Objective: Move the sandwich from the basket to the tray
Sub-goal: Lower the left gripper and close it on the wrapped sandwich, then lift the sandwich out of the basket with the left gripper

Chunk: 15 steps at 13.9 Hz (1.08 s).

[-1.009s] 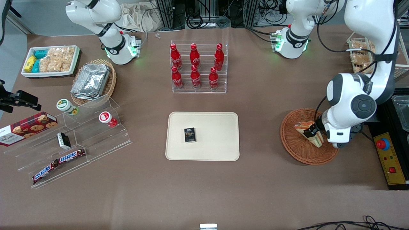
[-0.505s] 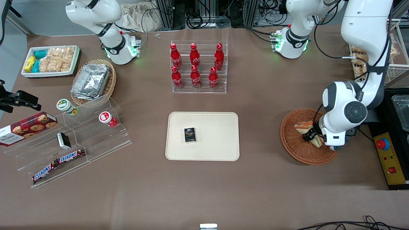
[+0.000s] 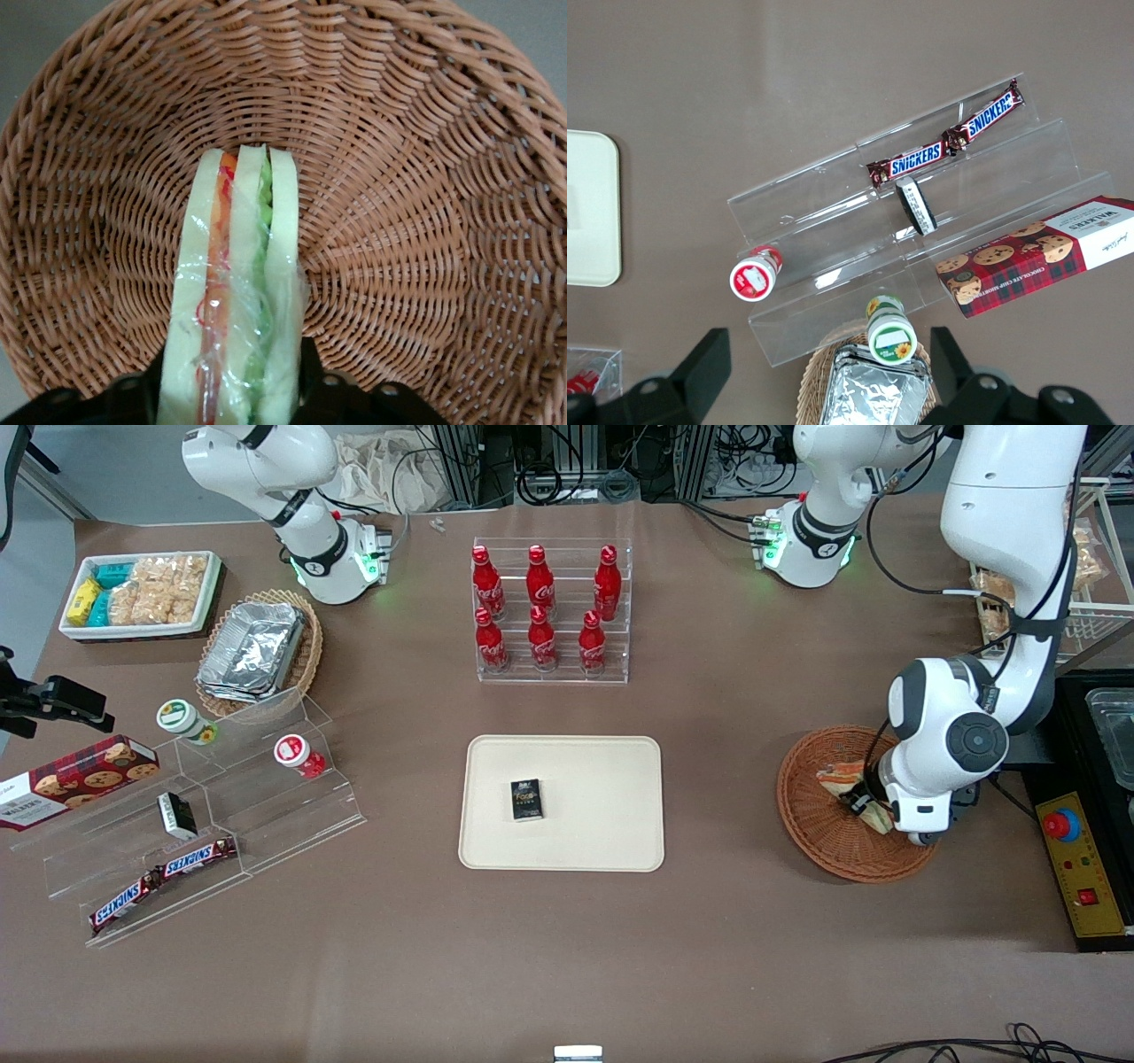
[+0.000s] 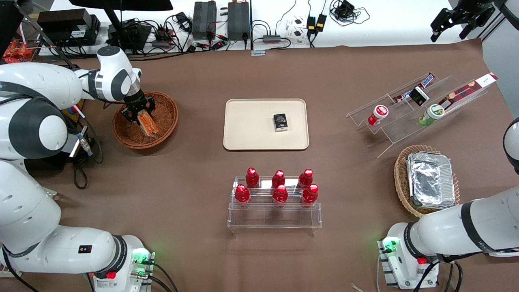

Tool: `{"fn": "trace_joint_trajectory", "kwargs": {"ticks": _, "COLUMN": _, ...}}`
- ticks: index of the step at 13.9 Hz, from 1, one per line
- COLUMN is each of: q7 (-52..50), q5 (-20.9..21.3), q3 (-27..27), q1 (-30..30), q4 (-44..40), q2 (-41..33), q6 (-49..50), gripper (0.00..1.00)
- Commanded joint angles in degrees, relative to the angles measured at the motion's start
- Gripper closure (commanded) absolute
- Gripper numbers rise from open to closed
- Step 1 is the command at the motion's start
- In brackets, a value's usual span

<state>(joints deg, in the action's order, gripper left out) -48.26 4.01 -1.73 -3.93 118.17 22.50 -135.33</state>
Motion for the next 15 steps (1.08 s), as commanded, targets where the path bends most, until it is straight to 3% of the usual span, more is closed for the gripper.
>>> {"fn": "trace_joint_trajectory", "kwargs": {"ticks": 1, "q7": -1.1, "q5": 1.2, "q3": 0.1, "q1": -0.5, "q4": 0.9, "q2": -4.2, "q6": 1.6, "gripper": 1.00}}
{"fn": "trace_joint_trajectory", "kwargs": {"ticks": 5, "q7": 2.8, "q5": 0.5, "q3": 0.7, "q1": -0.9, "q4": -3.7, "q2": -13.5, "q6": 16.0, "gripper": 1.00}}
{"fn": "trace_joint_trajectory", "kwargs": {"ticks": 10, "q7": 10.1, "q5": -2.2, "q3": 9.0, "q1": -0.8, "q4": -14.9, "q2": -16.1, "q6": 31.2, "gripper": 1.00}}
{"fn": "trace_joint_trajectory", "kwargs": {"ticks": 15, "q7": 13.1, "q5": -3.5, "q3": 20.1, "q1": -0.8, "q4": -17.3, "q2": -13.1, "q6": 30.8, "gripper": 1.00}}
